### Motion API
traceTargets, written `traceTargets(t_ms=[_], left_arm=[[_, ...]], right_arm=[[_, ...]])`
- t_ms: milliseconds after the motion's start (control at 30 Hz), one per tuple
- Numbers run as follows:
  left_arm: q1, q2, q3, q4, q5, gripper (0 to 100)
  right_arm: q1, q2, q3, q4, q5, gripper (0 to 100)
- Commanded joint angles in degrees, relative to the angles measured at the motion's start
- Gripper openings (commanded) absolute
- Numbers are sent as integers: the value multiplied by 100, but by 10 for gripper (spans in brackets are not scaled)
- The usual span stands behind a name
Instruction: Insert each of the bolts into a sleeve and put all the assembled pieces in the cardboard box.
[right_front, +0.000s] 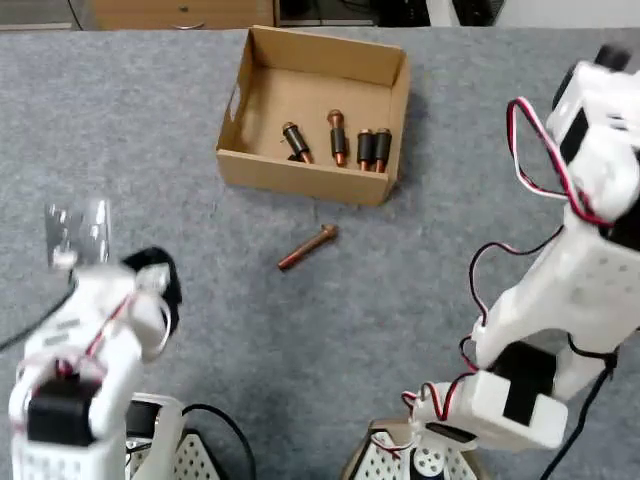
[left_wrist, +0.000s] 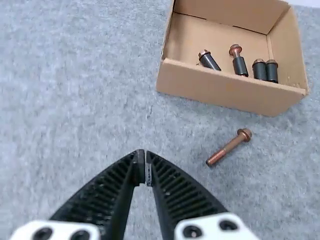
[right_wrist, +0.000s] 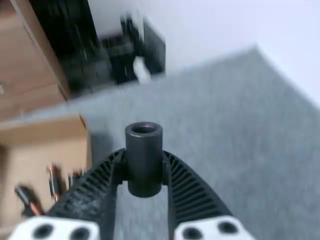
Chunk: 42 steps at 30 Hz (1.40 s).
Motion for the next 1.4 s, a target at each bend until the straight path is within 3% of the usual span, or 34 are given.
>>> traceTargets(t_ms=[0,300,433,600,700,800,967,1367], left_arm=[[70,1235,-941,-413,-185,19],[1732,4066,-2831,-457,-1319,19],[2171,5358,-3341,-501,-1969,19],[2233,6703,-4149,-475,-2690,19],[2233,7424,-4563,-501,-3147,78],[2224,8040,-5090,-466,-3209,116],[2242,9156,-5547,-484,-3578,81],[2576,10580,-6602,-448,-3578,78]], right_arm=[[163,-391,804,53,-70,2],[426,-690,2448,9,-26,2],[514,-1015,3213,-220,-18,2],[646,-1631,4453,-879,-18,2],[655,-2044,5341,-1398,-18,2],[655,-2475,6105,-1952,-18,2],[620,-3011,6976,-2611,-18,2],[532,-3134,7380,-2822,-18,2]])
